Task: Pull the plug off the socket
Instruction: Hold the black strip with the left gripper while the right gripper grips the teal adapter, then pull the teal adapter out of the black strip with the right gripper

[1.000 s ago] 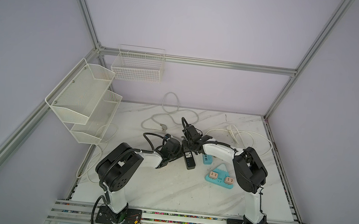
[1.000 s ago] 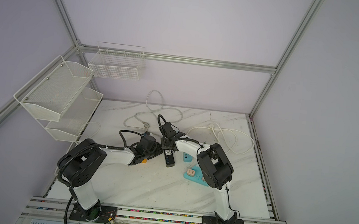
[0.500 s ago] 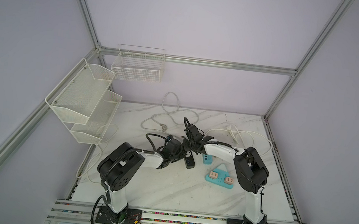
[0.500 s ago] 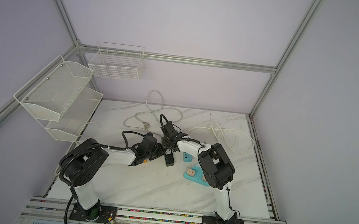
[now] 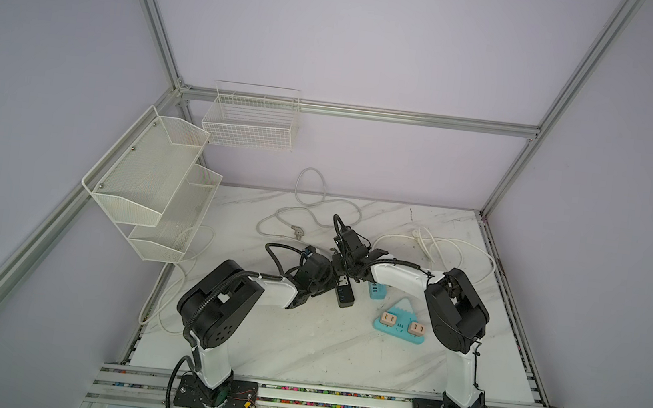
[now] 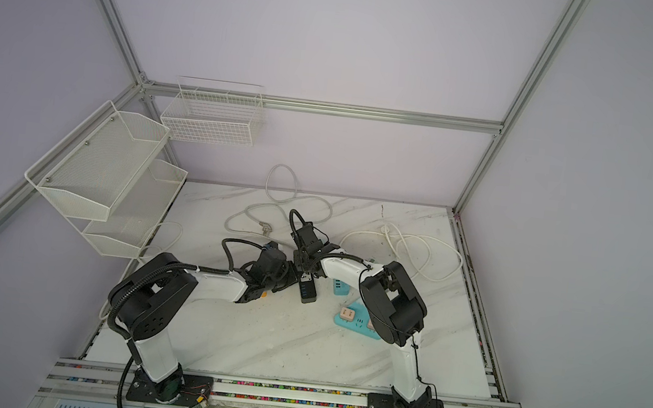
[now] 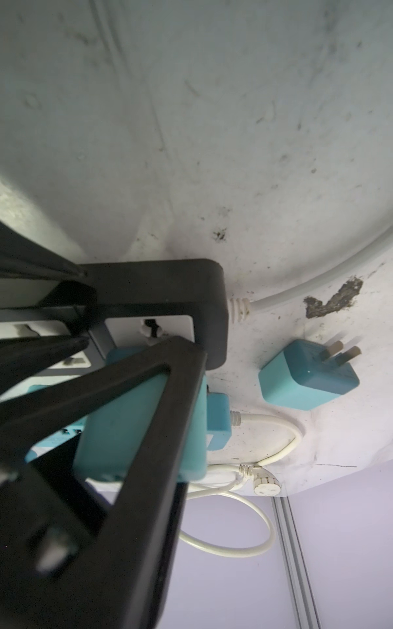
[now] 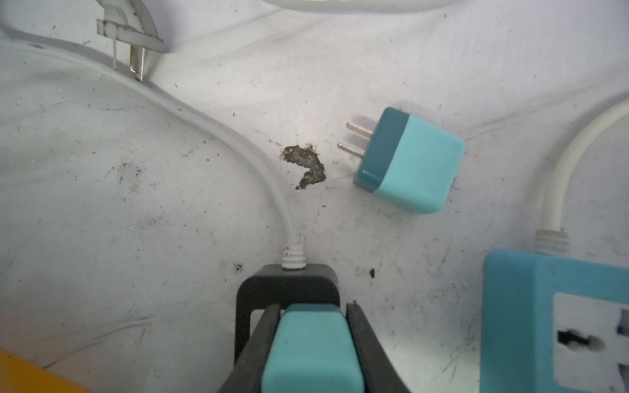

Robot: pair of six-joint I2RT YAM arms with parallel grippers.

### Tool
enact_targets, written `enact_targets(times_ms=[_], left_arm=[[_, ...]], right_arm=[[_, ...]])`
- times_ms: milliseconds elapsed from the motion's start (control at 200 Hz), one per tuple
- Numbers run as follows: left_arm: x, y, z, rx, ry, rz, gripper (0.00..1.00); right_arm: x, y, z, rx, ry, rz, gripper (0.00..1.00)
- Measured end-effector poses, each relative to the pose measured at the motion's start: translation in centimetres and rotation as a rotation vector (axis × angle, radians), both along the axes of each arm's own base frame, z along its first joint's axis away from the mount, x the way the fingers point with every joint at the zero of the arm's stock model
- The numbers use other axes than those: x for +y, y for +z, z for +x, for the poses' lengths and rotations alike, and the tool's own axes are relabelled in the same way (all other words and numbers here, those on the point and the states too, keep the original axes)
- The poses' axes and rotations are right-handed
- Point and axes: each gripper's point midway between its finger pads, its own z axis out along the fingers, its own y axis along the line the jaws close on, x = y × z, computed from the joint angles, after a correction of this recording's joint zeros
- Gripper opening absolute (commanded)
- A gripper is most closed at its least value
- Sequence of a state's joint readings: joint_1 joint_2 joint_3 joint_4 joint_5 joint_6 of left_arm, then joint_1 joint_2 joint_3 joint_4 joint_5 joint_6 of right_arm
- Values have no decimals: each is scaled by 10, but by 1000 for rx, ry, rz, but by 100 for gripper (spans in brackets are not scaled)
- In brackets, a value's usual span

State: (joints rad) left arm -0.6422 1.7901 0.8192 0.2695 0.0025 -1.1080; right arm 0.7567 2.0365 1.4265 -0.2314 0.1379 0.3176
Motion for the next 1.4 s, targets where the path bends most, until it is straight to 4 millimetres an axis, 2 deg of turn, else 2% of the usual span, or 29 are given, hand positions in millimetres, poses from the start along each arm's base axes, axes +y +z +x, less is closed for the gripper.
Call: enact_targets(times_ms=[885, 1400], left_arm=[[0, -7, 0, 12, 0, 7, 30], [-1, -9, 1, 12, 6, 1, 29]], right_arm=[[-5, -1, 2, -6, -21, -43, 7], [-8, -1, 5, -7, -36, -35, 7]])
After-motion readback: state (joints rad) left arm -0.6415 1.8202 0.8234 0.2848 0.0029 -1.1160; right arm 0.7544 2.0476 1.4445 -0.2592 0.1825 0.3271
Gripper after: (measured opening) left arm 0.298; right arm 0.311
